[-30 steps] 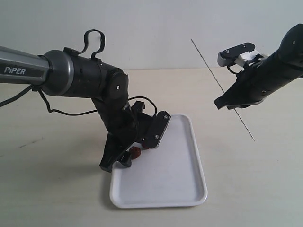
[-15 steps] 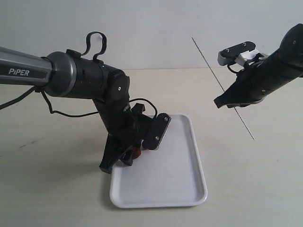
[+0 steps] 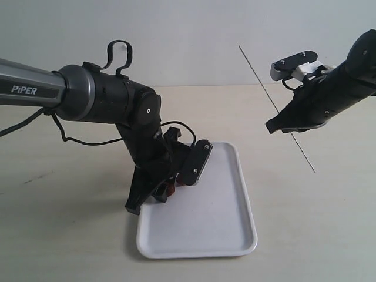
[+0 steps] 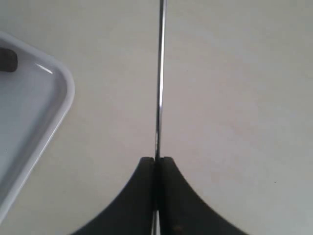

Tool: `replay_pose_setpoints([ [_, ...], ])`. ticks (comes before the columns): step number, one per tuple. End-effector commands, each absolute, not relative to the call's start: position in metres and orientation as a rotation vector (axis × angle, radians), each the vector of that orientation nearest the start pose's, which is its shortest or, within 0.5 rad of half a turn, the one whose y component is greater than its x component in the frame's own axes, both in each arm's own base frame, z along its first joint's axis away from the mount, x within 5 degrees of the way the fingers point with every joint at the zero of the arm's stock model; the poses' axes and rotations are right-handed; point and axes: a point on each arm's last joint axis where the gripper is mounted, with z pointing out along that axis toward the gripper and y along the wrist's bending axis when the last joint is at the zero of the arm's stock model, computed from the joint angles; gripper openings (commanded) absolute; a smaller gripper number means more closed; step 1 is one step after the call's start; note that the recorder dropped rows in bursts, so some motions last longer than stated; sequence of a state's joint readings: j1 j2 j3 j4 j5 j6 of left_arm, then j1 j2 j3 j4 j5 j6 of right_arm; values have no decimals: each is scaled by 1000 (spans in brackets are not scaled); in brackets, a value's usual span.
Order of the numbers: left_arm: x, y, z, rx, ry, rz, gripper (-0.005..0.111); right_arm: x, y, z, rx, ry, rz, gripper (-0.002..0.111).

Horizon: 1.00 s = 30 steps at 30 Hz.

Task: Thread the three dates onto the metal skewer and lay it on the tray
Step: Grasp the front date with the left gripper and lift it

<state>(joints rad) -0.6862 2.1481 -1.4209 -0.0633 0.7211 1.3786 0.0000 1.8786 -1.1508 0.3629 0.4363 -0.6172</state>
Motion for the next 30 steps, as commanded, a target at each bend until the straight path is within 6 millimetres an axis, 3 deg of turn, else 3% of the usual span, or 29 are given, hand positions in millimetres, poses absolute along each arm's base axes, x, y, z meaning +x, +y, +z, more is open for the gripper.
replay_pose_setpoints([
  [1, 321, -271, 114, -2844, -1789, -40, 40, 383, 14, 171, -424, 2559, 90, 0],
  [14, 321, -271, 114, -2837, -1799, -38, 40, 383, 14, 171, -400, 2558, 109, 0],
  [19, 321, -271, 114, -2837, -1799, -38, 32, 383, 14, 171, -400, 2558, 109, 0],
  [25, 321, -271, 114, -2833, -1806, -37, 32, 383, 14, 171, -400, 2558, 109, 0],
  [30, 321, -271, 124, -2806, -1886, -39, 32, 384, 14, 171, -398, 2555, 106, 0],
])
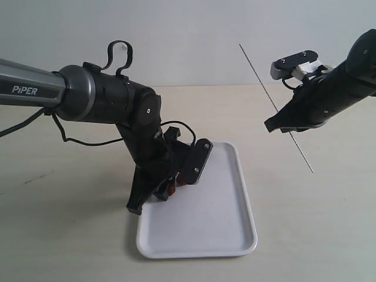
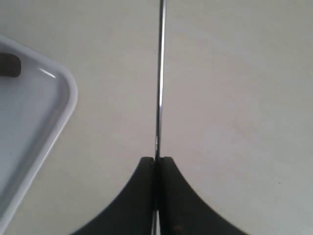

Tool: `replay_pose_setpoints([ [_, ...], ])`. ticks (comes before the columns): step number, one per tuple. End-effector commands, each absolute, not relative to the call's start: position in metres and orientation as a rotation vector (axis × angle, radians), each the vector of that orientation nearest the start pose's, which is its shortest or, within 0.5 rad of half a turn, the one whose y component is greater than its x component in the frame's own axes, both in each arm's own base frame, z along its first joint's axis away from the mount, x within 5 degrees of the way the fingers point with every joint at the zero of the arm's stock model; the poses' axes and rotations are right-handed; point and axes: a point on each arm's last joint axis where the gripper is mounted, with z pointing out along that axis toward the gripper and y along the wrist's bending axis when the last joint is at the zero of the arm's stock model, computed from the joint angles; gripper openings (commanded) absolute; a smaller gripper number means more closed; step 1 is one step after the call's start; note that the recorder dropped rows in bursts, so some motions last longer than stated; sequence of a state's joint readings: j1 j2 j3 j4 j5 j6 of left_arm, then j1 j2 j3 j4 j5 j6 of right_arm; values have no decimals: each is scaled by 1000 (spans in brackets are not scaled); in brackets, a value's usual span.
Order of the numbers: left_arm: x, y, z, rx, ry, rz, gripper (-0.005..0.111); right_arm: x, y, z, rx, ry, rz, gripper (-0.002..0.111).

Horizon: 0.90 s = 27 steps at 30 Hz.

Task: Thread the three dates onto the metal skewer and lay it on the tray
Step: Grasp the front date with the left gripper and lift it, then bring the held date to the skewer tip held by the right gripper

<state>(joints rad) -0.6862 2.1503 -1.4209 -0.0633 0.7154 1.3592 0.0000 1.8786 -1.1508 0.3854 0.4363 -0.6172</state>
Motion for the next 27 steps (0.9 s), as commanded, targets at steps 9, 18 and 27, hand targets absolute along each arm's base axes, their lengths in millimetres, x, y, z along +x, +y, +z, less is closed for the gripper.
replay_pose_setpoints([
  [9, 323, -267, 161, -2754, -2137, 30, 32, 384, 14, 171, -398, 2555, 106, 0],
  [18, 342, -237, 198, -2495, -2582, 513, 32, 379, 15, 169, -531, 2579, 100, 0],
  [27, 368, -171, 228, -2131, -2771, 1321, 32, 367, 22, 146, -1014, 2604, 199, 0],
])
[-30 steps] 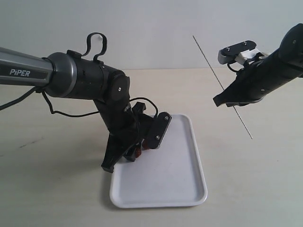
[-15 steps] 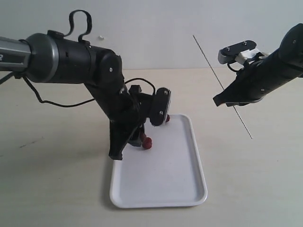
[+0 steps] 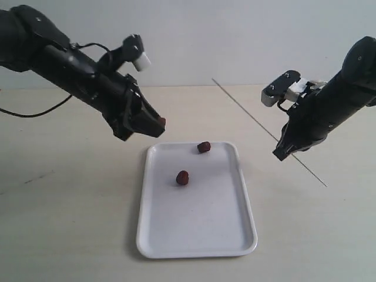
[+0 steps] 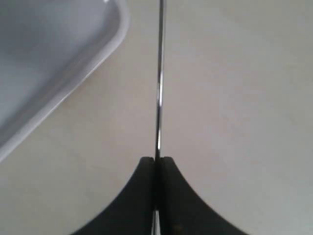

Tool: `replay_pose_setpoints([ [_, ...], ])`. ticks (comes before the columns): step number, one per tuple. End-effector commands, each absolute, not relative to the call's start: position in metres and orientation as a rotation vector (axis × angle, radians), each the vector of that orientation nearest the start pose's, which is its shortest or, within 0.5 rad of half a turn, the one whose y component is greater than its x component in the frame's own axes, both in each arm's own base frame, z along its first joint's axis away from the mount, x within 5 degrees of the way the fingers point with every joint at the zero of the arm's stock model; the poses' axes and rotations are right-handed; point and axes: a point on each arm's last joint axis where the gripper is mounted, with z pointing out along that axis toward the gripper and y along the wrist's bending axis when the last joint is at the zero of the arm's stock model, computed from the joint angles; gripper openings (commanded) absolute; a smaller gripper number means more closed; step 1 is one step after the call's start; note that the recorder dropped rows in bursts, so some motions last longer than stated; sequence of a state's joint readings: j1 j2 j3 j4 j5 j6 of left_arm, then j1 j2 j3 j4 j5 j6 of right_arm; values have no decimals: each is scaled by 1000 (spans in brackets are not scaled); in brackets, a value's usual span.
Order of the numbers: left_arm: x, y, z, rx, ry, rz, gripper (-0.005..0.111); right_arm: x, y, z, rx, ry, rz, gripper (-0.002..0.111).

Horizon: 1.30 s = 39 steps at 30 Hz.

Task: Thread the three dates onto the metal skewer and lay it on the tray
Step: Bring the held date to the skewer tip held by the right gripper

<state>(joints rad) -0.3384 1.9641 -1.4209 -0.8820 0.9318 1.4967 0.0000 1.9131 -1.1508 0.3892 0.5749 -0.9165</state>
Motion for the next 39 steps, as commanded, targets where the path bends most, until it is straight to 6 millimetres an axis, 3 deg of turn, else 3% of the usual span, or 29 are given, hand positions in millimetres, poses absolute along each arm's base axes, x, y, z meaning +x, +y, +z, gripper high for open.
replay_pose_setpoints([
  [1, 369, -165, 231, 1424, 1874, -950, 32, 365, 24, 146, -1064, 2590, 223, 0],
  [4, 374, -137, 240, 1319, 1841, -1083, 32, 356, 35, 144, -1303, 2445, 382, 0],
  [6, 379, -123, 241, 1255, 1866, -1077, 32, 355, 43, 147, -1359, 2341, 479, 0],
  [11, 384, -110, 241, 1181, 1912, -1084, 32, 348, 51, 151, -1467, 2232, 620, 0],
  [16, 384, -111, 242, 1174, 1909, -1091, 32, 344, 59, 157, -1530, 2080, 745, 0],
  [31, 376, -134, 242, 1186, 1932, -1156, 32, 348, 57, 156, -1467, 2133, 692, 0],
  [39, 376, -136, 243, 1174, 1924, -1167, 32, 348, 57, 155, -1455, 2148, 693, 0],
])
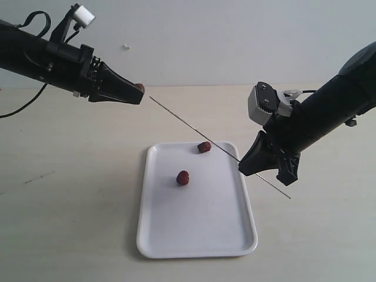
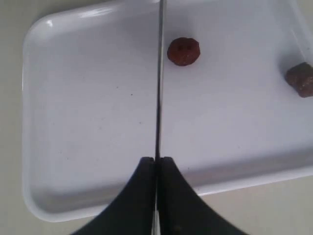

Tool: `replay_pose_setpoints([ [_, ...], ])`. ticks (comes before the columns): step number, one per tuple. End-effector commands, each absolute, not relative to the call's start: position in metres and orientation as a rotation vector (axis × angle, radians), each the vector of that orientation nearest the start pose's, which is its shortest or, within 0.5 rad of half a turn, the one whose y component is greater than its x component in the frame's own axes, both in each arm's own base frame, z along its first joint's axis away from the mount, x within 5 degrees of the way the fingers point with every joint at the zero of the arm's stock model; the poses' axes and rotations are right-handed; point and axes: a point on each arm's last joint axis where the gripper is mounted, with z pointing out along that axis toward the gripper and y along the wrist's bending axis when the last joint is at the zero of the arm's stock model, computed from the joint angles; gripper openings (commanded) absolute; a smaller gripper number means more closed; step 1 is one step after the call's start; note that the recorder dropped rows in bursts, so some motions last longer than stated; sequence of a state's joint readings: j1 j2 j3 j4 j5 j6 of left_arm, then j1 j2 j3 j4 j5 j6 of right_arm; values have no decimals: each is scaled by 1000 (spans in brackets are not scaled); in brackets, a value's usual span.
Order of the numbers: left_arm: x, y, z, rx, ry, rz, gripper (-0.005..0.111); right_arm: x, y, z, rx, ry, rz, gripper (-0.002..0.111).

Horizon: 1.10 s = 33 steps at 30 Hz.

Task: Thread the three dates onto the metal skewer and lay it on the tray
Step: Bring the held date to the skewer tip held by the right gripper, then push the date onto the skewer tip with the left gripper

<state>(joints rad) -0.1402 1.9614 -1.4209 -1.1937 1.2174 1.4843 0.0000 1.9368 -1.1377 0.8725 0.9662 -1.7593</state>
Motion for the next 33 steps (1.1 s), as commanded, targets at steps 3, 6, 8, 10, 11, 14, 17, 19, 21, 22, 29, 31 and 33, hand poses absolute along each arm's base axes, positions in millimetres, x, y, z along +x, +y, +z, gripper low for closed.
replay_pose_setpoints([
  [3, 377, -137, 245, 1144, 1918, -1186, 32, 348, 57, 155, -1455, 2148, 691, 0],
  [6, 376, -139, 245, 1144, 1923, -1195, 32, 349, 57, 155, -1454, 2149, 688, 0],
  [8, 375, -143, 245, 1155, 1921, -1198, 32, 348, 57, 155, -1455, 2148, 690, 0],
  [10, 373, -146, 245, 1166, 1917, -1203, 32, 348, 57, 155, -1455, 2148, 690, 0],
  [11, 373, -148, 245, 1173, 1917, -1204, 32, 348, 57, 155, -1455, 2148, 690, 0],
  [14, 370, -153, 244, 1193, 1913, -1209, 32, 348, 57, 155, -1455, 2148, 690, 0],
  [17, 370, -153, 244, 1202, 1916, -1206, 32, 348, 57, 155, -1452, 2151, 691, 0],
  [19, 370, -153, 243, 1211, 1923, -1199, 32, 348, 57, 155, -1452, 2151, 691, 0],
  [21, 369, -152, 242, 1231, 1931, -1186, 32, 349, 57, 156, -1448, 2150, 693, 0],
  [22, 369, -152, 241, 1240, 1935, -1180, 32, 349, 57, 156, -1448, 2150, 693, 0],
  [29, 370, -151, 239, 1237, 1949, -1149, 32, 349, 57, 156, -1448, 2150, 693, 0],
  [31, 371, -151, 239, 1240, 1944, -1144, 32, 349, 57, 156, -1448, 2150, 693, 0],
  [33, 371, -151, 239, 1240, 1944, -1144, 32, 349, 57, 156, -1448, 2150, 693, 0],
])
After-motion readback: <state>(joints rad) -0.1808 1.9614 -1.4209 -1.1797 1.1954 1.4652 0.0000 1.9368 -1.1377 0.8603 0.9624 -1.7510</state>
